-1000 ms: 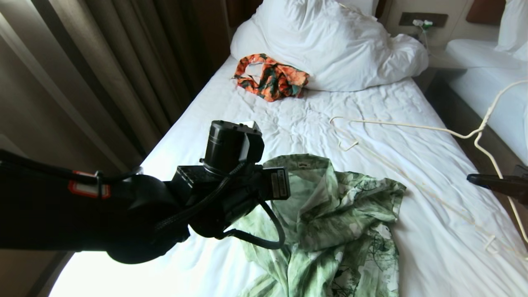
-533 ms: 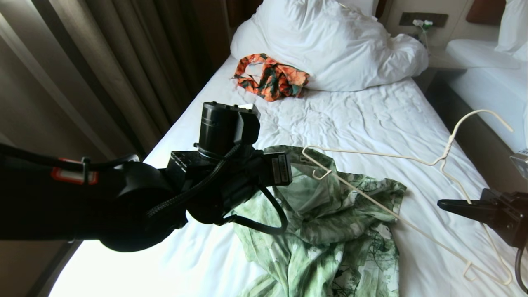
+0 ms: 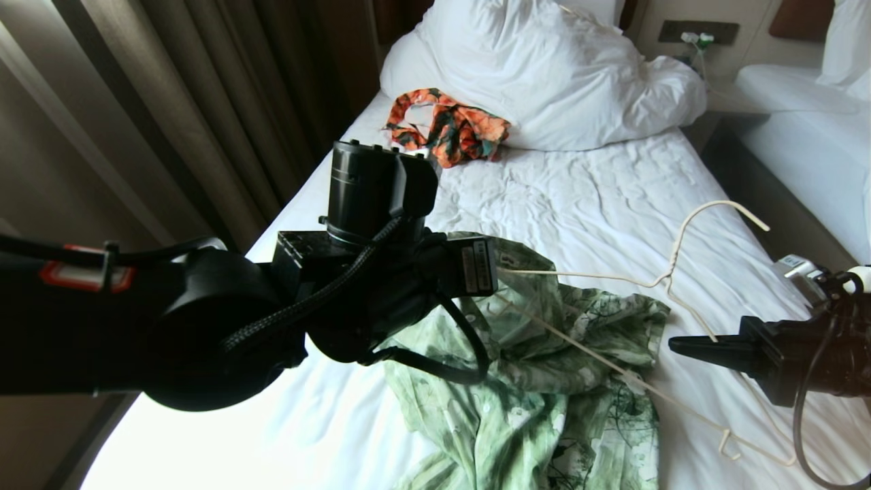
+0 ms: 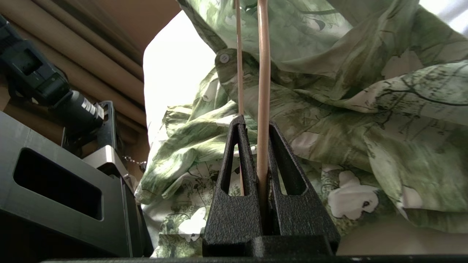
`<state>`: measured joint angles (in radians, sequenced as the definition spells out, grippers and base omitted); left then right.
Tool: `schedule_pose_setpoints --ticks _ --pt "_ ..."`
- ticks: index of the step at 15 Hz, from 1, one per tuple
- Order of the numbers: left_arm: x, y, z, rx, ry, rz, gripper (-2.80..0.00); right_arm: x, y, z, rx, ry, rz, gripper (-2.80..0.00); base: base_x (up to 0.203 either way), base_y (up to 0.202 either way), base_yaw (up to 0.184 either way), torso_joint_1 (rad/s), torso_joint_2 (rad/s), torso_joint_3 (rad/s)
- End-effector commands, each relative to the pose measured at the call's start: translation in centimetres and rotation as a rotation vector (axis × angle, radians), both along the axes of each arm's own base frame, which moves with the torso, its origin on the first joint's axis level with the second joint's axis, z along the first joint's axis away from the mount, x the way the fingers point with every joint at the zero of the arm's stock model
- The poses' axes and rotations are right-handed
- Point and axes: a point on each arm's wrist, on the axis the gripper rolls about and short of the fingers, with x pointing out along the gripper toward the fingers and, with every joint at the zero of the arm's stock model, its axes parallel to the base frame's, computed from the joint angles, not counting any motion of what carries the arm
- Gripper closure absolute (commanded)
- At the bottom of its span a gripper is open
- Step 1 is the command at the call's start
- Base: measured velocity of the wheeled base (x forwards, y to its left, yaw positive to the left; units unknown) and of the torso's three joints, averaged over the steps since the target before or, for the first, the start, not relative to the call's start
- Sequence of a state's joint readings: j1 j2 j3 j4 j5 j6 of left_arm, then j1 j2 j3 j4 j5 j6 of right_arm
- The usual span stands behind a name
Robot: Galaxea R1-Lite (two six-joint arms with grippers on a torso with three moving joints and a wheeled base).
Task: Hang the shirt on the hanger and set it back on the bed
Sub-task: Hook one side of the shirt onto the hanger
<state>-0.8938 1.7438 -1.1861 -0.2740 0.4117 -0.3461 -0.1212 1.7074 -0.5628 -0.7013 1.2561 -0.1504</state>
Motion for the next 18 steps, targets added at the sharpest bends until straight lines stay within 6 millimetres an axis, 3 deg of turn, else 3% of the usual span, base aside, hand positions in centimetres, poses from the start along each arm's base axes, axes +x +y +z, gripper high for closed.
schedule_pose_setpoints --ticks 1,8,10,14,18 --pt "-0.7 -0.5 0.3 -0.011 -0.007 -0.024 0.00 0.2 0.9 -0.2 -0.006 0.003 0.022 0.00 0.000 0.000 0.000 0.000 0.00 0.000" --pt "-3.5 -4.4 2.8 -0.016 -0.013 -0.141 0.00 1.3 1.5 0.8 -0.025 -0.039 0.015 0.00 0.000 0.000 0.000 0.000 0.00 0.000" --pt "-3.3 -5.6 2.7 -0.011 -0.012 -0.151 0.00 1.1 2.8 0.7 -0.024 -0.034 0.061 0.00 0.000 0.000 0.000 0.000 0.00 0.000" --pt "-2.8 -6.7 2.1 0.020 -0.021 -0.143 0.00 1.3 3.0 0.8 -0.033 -0.040 0.050 0.00 0.000 0.000 0.000 0.000 0.00 0.000" --pt "-6.6 -9.0 2.6 0.003 -0.031 -0.261 0.00 1.3 4.5 1.2 -0.038 -0.061 0.090 0.00 0.000 0.000 0.000 0.000 0.00 0.000"
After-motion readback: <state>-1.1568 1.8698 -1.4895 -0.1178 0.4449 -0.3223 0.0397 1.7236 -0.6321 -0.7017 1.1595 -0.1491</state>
